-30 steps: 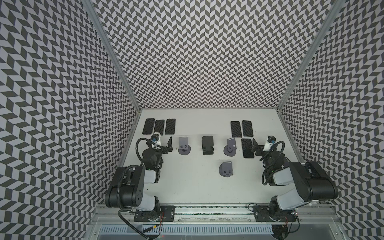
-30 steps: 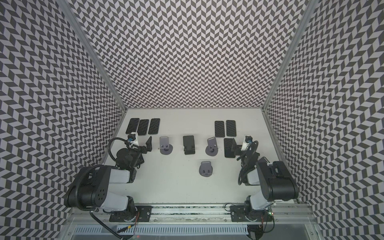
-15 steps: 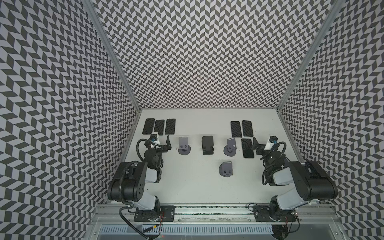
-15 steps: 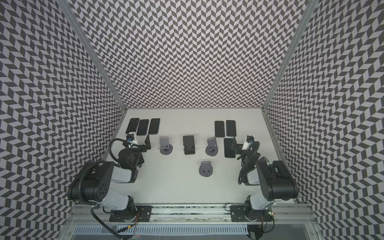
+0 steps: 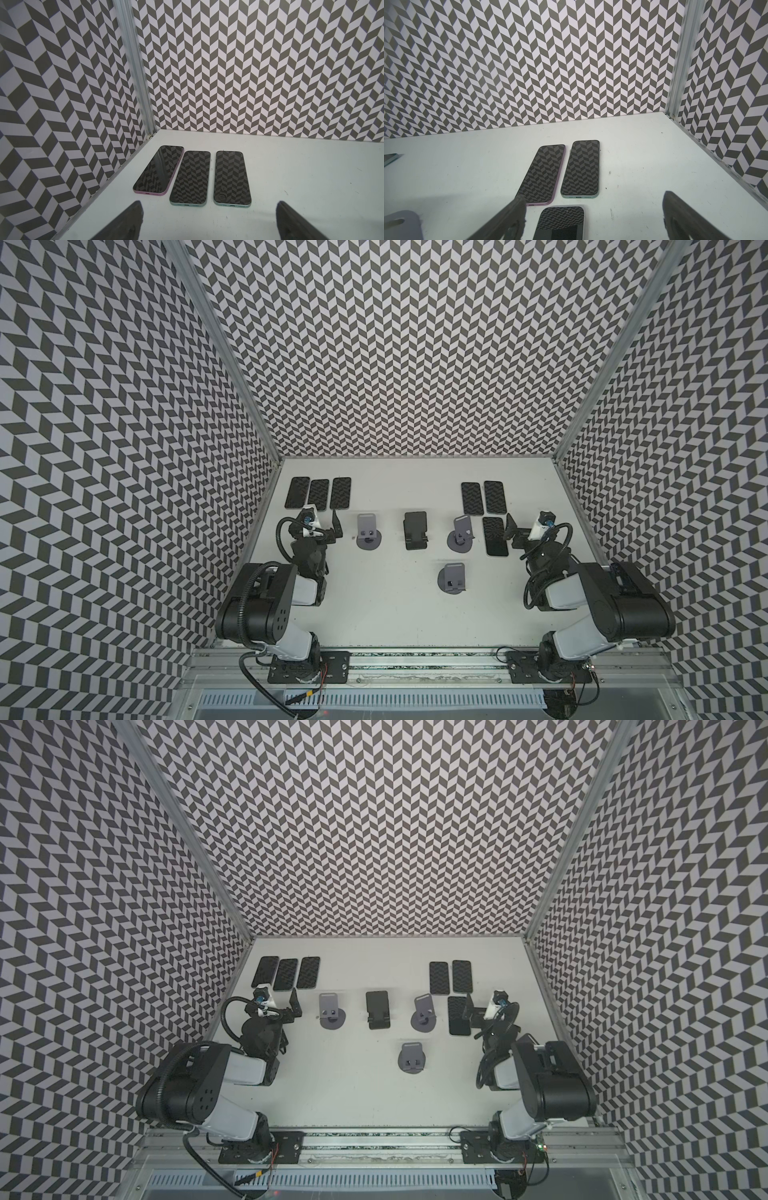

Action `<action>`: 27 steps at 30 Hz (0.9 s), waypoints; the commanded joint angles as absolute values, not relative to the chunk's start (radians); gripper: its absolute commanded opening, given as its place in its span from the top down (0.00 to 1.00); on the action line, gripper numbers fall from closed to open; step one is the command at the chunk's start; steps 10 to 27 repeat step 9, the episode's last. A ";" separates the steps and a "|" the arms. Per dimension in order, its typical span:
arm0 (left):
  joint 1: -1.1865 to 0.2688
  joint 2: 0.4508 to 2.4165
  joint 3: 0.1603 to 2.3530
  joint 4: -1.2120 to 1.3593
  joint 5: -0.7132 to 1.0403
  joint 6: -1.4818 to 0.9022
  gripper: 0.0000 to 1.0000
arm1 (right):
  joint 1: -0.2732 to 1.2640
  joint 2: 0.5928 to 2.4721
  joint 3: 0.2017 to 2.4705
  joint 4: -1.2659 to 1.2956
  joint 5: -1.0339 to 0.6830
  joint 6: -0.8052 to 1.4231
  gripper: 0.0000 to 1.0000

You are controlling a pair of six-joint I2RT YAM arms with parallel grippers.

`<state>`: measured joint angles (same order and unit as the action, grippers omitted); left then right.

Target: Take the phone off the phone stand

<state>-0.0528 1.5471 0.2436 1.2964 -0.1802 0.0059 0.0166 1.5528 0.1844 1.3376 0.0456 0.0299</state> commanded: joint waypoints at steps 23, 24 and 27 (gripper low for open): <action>-0.057 1.559 0.241 1.285 -0.207 -0.008 0.00 | 0.012 1.562 0.195 1.389 0.054 0.025 0.01; -0.057 1.559 0.241 1.285 -0.207 -0.008 0.00 | 0.012 1.562 0.195 1.389 0.054 0.025 0.01; -0.057 1.559 0.241 1.285 -0.207 -0.008 0.00 | 0.012 1.562 0.195 1.389 0.054 0.025 0.01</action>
